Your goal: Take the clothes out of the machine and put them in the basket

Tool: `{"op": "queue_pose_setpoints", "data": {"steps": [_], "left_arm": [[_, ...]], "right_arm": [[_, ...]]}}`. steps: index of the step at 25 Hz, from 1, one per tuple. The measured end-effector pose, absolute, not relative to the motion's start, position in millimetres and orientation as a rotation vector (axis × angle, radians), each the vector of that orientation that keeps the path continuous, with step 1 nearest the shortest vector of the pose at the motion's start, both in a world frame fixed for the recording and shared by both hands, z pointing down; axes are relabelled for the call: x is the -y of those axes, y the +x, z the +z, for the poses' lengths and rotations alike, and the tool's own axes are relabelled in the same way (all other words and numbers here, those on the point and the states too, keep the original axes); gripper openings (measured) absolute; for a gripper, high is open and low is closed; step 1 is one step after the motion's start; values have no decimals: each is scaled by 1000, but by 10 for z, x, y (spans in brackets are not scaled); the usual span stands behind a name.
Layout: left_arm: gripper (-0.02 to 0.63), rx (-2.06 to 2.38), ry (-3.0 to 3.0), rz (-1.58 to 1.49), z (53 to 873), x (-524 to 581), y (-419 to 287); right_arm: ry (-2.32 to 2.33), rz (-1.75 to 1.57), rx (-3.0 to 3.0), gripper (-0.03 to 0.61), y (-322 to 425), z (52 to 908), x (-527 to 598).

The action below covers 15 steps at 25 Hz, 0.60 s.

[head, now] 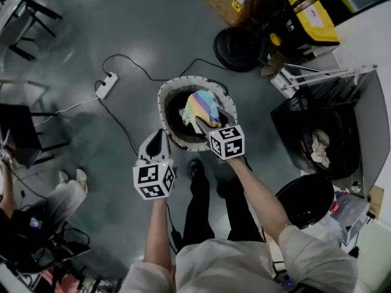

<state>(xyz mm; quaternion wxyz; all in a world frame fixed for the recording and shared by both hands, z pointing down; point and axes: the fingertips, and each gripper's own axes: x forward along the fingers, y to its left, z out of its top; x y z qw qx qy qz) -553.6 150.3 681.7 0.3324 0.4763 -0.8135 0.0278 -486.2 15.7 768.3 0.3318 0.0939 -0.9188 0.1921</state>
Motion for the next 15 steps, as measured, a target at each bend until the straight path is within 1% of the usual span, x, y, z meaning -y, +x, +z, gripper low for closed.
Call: {"op": "queue_pose_setpoints", "data": {"steps": [1,2,3,6,7,9,11,12,15], "left_arm": [[18,2120,1250,76,6850,-1484,-5527],[18,2117,1256,81,6870,-1470,-5520],[18,2116,1263,88,6883,-1463,-5514],[18,2113,1272,96,6927,-1457,-5519],[18,2111,1275,98,6941,-1445,-5524],[18,2105,1288,101,6960,-1397,-5505],[18,2098,1306,105,6961,-1322,-5424],[18,2095,1315,108,6956,-1278,-5370],[18,2081,1337,123,6940,-1143,-5190]], "right_arm": [[265,468,2407,334,-4890,7731,-136],[279,431,2418,360,-4905,7750,-121],[282,406,2426,369,-4908,7755,-127],[274,383,2436,365,-4862,7757,-177],[278,376,2437,350,-4838,7757,-177],[292,372,2439,302,-4764,7748,-150],[303,377,2447,222,-4646,7723,-103],[308,380,2452,194,-4579,7706,-73],[333,376,2468,71,-4368,7638,26]]}}
